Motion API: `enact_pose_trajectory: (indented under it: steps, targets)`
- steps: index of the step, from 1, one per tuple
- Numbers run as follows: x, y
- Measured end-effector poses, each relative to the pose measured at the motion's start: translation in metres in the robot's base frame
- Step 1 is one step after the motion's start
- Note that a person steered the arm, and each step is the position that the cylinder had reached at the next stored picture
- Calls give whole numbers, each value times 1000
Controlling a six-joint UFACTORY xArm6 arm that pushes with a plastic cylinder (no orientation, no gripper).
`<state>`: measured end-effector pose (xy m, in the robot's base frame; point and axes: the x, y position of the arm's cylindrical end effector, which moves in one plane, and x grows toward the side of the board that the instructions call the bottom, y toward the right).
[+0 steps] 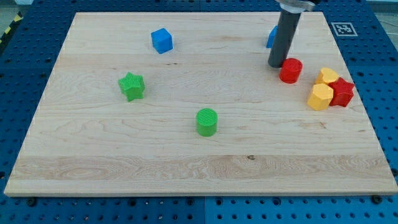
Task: Move your arm to the top of the green circle
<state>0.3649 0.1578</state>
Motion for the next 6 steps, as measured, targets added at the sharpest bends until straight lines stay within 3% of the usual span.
enact_pose_trajectory:
  steps: [4, 6]
  targets:
    - [15, 34]
    - [15, -29]
